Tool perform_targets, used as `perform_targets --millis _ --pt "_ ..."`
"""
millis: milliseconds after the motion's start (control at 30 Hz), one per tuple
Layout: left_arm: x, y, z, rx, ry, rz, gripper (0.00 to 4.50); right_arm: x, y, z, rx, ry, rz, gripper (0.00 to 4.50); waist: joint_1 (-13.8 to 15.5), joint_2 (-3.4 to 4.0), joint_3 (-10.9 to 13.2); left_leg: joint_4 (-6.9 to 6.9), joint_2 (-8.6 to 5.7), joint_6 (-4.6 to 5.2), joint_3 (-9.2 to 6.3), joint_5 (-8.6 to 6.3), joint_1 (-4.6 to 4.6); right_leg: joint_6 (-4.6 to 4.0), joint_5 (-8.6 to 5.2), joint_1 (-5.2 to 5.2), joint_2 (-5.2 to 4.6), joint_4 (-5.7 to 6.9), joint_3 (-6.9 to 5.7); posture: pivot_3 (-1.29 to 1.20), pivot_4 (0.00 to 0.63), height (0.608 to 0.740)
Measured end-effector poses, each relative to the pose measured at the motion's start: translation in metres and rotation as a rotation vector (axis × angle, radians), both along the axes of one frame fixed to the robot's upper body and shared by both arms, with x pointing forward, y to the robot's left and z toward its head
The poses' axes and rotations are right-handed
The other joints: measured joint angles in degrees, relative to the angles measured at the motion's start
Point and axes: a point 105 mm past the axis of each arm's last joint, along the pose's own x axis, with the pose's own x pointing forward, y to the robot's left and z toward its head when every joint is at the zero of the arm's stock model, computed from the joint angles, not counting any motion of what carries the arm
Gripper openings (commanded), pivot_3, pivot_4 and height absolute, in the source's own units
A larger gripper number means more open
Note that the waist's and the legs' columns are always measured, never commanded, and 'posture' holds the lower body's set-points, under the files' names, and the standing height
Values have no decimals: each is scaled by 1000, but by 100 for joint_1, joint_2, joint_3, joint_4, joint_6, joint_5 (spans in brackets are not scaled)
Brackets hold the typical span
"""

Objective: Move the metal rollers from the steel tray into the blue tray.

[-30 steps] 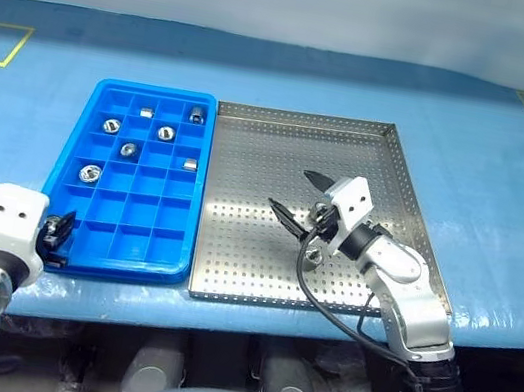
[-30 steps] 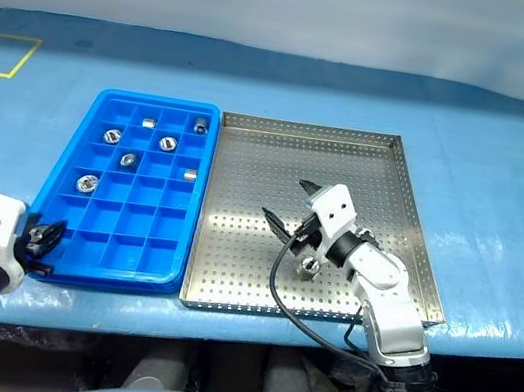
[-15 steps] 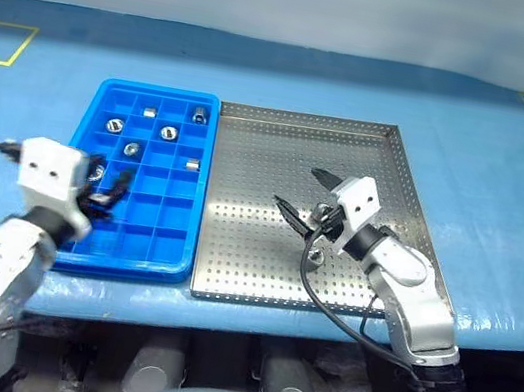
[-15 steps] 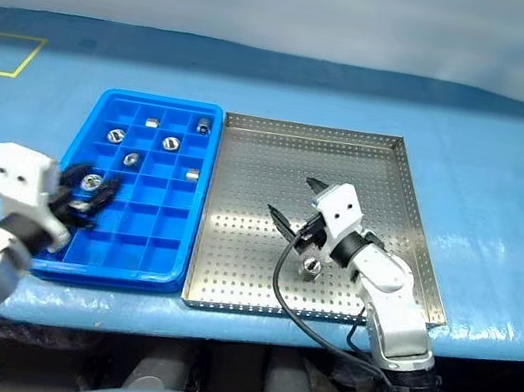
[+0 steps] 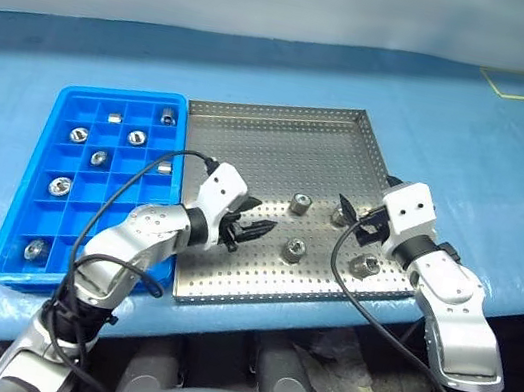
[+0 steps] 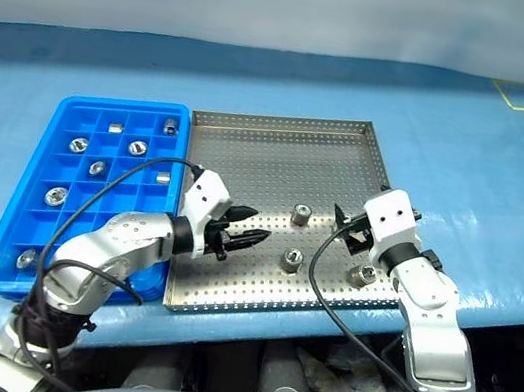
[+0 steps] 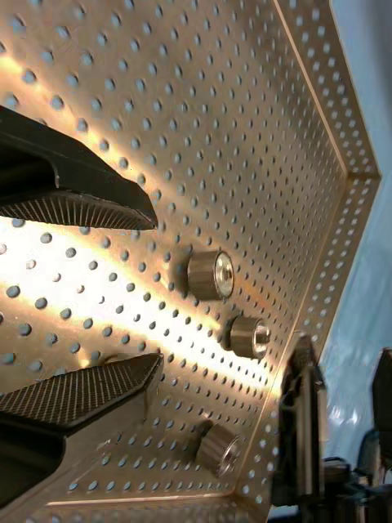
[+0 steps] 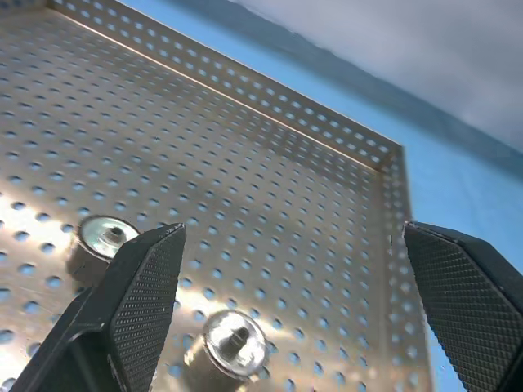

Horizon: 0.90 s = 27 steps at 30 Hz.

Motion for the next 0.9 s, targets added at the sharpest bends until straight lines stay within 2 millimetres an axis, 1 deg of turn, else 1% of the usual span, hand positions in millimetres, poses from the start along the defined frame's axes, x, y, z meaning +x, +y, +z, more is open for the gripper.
perform_targets --millis 100,200,300,500,633,767,900 --pt "0 -11 -5 15 9 -59 2606 -7 -10 -4 -55 36 -36 4500 -160 2 0 0 -3 4 0 -2 -1 18 5 1 -2 -1 4 -366 150 740" --pt "0 -16 -4 25 -4 -93 2606 -19 -12 -8 -91 88 -4 4500 -295 3 0 0 -4 7 0 -4 -1 45 -10 1 -2 -2 5 -380 150 740" --pt "2 -18 -3 30 -18 -114 2606 -32 -3 -8 -70 126 89 4500 -458 3 0 0 -3 7 -1 -4 0 64 -2 4 -2 -2 7 -390 150 740" --pt "2 -22 -15 68 -2 -147 2606 -54 11 -7 -34 198 249 4500 -753 3 0 0 -5 9 1 -5 7 70 -3 8 -1 -5 13 -397 150 740" --pt "4 -24 -18 94 -8 -153 2606 -57 15 -6 -15 207 285 4500 -844 3 0 0 -7 9 2 -5 8 69 -4 9 -1 -5 17 -395 150 740" --pt "7 -23 -21 129 -25 -147 2606 -57 17 -6 -13 204 291 4500 -869 3 0 0 -7 10 3 -5 8 72 -3 8 -1 -6 19 -391 150 740" --pt "11 -18 -35 196 -9 -124 2606 -55 21 -4 -9 189 301 4500 -872 3 0 0 -7 10 3 -5 8 73 -2 7 -1 -6 19 -386 150 740"
